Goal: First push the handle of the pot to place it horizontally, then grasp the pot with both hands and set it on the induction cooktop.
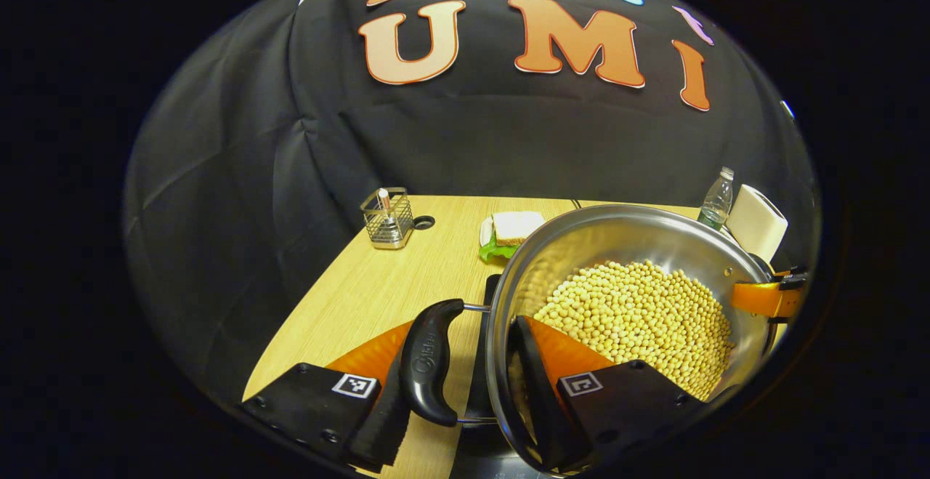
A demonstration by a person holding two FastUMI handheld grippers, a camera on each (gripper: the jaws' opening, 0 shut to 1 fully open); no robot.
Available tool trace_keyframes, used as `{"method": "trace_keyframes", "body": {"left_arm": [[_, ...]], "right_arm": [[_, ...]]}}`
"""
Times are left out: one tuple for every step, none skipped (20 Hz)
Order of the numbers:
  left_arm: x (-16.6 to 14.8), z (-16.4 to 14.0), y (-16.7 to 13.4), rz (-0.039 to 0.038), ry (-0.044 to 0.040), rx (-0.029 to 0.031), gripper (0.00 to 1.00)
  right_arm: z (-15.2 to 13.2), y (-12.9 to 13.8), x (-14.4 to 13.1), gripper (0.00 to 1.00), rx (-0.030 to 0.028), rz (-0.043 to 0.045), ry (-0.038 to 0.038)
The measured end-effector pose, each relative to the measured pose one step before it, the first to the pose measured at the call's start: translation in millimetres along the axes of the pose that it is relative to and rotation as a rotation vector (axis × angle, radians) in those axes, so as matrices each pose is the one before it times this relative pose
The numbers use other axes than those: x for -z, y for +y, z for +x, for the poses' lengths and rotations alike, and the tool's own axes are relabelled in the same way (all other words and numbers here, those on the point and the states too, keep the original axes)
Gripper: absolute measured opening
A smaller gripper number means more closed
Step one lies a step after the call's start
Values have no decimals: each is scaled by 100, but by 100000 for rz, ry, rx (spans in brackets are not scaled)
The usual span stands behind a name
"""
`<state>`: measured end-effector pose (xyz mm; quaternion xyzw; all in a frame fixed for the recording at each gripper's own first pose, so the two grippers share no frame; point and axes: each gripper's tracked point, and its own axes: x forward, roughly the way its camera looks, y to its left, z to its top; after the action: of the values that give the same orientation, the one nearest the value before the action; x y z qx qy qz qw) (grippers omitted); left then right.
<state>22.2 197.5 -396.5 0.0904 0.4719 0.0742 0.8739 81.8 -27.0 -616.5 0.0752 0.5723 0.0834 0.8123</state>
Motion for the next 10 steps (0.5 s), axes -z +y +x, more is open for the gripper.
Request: {"method": "trace_keyframes", "body": {"left_arm": [[191,368,-45,-800,520,363,77],[381,358,-37,-458,733,109,77],[106,420,-18,-185,451,-34,77],[205,92,-164,61,432,-49,80],[53,59,-64,93,197,-87,77],[122,91,-4,90,183,-247,77],[71,151,92,-214,-91,-316,77],[280,31,118,-360,299,-243,77],[68,125,121,-556,55,-59,75],[352,31,25,-263,538,37,77]], "right_arm": [[-19,39,81,57,507,-562,257],[-64,-28,-195,57,279,-187,585],[-237,-26,-1,57,53,-245,714],[-61,-6,-204,57,-17,319,549],[-3,-158,208,57,-129,132,453],[167,-47,-69,57,-122,49,177],[186,-10,204,53,-116,-295,386],[28,-9,-102,57,-54,58,73],[102,-259,-127,57,-107,-112,253],[246,-37,-141,53,185,298,414]]}}
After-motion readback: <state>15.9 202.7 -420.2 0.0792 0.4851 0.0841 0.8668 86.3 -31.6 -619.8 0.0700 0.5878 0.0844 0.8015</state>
